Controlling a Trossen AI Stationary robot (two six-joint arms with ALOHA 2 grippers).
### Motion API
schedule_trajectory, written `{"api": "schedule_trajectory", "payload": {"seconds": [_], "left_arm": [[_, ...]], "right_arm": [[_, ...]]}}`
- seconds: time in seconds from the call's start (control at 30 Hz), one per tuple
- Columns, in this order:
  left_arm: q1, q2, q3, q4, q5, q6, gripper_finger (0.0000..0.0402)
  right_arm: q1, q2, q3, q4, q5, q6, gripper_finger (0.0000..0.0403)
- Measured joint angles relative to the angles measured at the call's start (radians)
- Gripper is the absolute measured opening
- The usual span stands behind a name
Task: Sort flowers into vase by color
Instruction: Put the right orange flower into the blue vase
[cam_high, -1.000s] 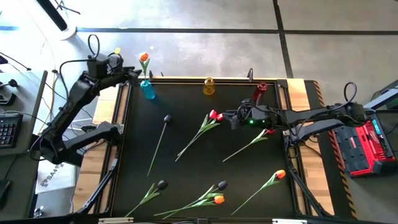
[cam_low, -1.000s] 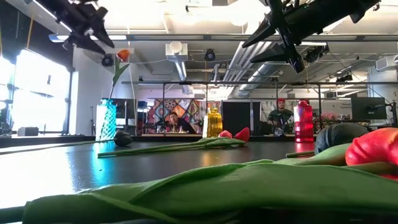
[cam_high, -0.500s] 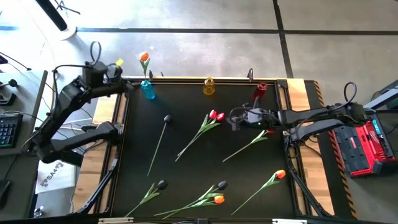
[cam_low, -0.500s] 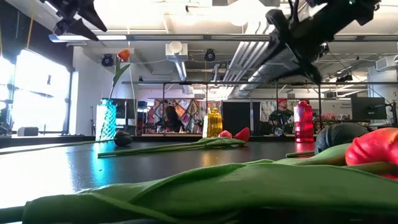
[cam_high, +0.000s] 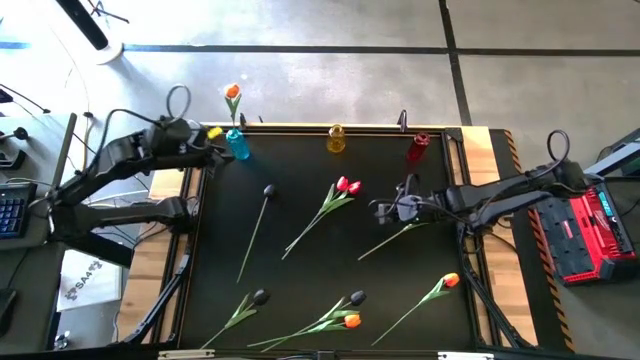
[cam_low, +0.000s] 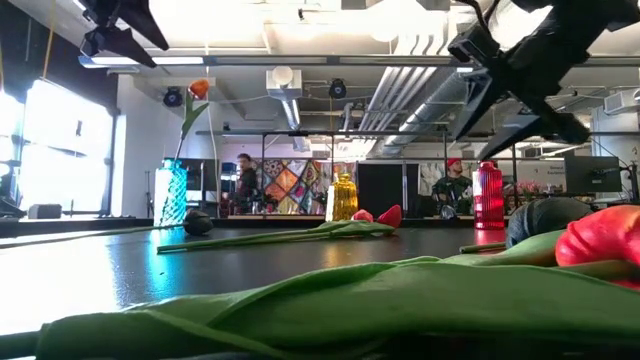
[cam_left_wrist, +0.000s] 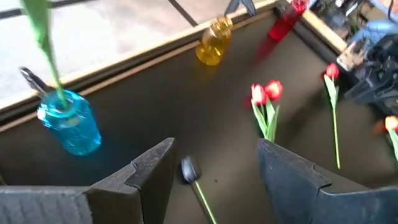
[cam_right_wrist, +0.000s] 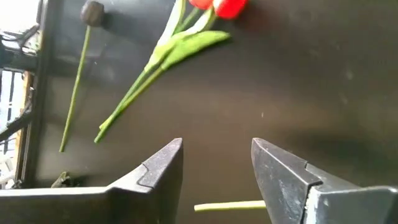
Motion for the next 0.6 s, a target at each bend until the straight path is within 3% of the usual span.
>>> {"api": "schedule_trajectory", "payload": {"seconds": [0.3, 0.6], "left_arm": [[-0.27, 0.117, -0.001, 0.004, -0.103, -0.109, 0.0211], [-0.507, 0.163, -0.001, 0.004, -0.248, -0.223, 0.0211]], "right_arm": [[0.088, 0.029, 0.0, -0.024, -0.003, 0.145, 0.0179], [0.196, 0.189, 0.0, 0.104, -0.009, 0.315, 0.0163]]}}
